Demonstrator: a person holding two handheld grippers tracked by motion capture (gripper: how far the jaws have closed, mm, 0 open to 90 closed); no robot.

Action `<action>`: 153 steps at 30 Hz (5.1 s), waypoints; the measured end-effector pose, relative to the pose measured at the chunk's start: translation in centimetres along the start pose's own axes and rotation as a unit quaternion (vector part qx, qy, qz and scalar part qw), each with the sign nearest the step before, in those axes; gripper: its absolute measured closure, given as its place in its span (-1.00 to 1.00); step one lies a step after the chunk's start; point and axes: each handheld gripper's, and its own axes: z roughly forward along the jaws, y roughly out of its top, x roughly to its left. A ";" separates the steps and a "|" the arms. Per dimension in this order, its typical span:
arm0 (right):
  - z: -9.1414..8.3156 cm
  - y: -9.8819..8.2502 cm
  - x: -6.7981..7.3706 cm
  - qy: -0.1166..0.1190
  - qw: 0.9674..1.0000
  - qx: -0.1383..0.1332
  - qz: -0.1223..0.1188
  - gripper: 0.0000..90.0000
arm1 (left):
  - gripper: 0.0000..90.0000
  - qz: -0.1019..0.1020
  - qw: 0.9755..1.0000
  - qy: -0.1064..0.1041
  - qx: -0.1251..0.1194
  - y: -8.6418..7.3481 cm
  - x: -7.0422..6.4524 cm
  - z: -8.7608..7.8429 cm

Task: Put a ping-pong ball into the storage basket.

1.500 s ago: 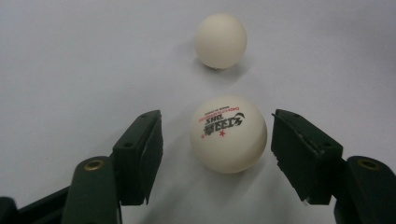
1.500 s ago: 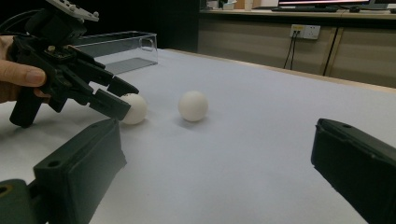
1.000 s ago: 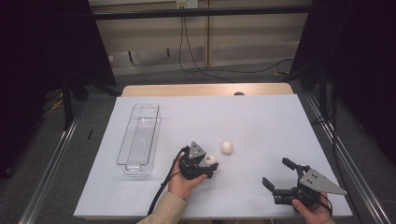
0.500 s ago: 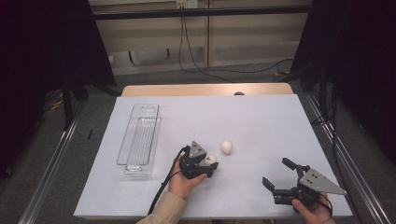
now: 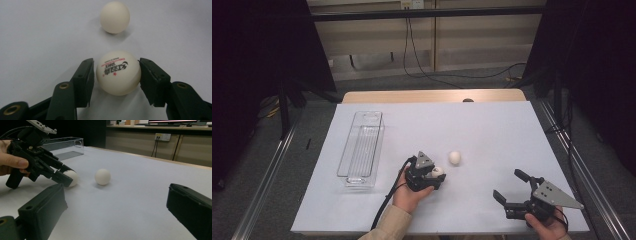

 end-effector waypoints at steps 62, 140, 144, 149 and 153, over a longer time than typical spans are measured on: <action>-0.1 0.0 0.1 0.002 1.000 -0.002 -0.001 -0.97 | 0.13 -0.043 0.999 -0.019 0.005 0.7 0.7 -2.1; -0.1 0.1 0.0 -0.002 1.000 -0.007 0.009 -0.97 | 0.13 -0.073 0.997 0.003 0.001 1.1 3.2 -5.5; -0.1 0.1 0.0 -0.002 1.000 -0.006 0.010 -0.97 | 0.13 -0.075 0.997 0.006 0.001 1.2 3.4 -5.8; -0.1 0.1 0.0 -0.002 1.000 -0.007 0.009 -0.97 | 0.13 -0.080 0.997 0.009 -0.002 1.2 3.8 -6.4; -0.1 0.1 -0.1 -0.002 1.000 -0.007 0.010 -0.97 | 0.13 -0.083 0.996 0.011 -0.004 1.2 4.1 -6.7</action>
